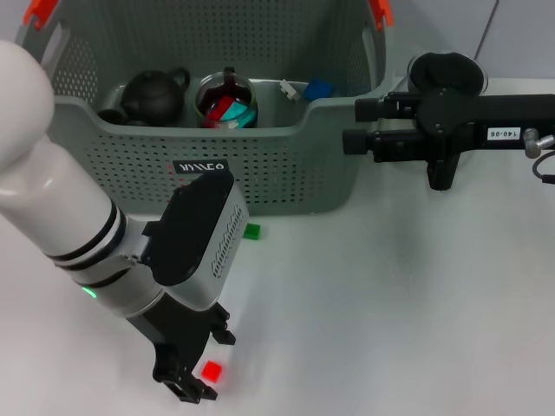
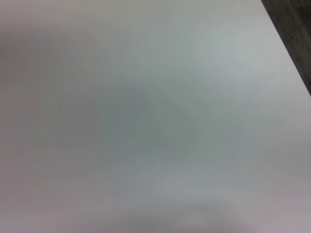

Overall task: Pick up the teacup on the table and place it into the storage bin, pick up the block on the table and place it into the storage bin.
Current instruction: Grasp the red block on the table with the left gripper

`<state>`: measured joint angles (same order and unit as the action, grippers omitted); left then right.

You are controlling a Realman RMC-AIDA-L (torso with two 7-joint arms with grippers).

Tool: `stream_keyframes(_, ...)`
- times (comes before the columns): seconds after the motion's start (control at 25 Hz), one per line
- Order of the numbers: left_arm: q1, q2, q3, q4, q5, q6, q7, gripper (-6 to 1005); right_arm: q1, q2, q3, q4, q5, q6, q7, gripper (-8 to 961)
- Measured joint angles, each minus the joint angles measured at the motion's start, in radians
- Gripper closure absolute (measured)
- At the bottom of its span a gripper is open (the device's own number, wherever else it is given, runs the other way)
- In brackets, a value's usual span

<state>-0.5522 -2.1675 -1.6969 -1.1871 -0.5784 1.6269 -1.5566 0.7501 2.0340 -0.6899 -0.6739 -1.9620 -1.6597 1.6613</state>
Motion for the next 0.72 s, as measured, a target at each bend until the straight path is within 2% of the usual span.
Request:
stream_keyframes(0.4, -0.012, 0.002, 0.000, 0.039, 0.002, -0.025, 0.001, 307, 0.000, 0.000, -0.016, 0.002, -0.006, -0.009, -0.003, 188)
stream_keyframes(0.72, -0.012, 0.002, -0.003, 0.040, 0.002, -0.026, 0.001, 308, -0.001, -0.013, -0.112, 0.005, -0.046, -0.067, 0.015, 193)
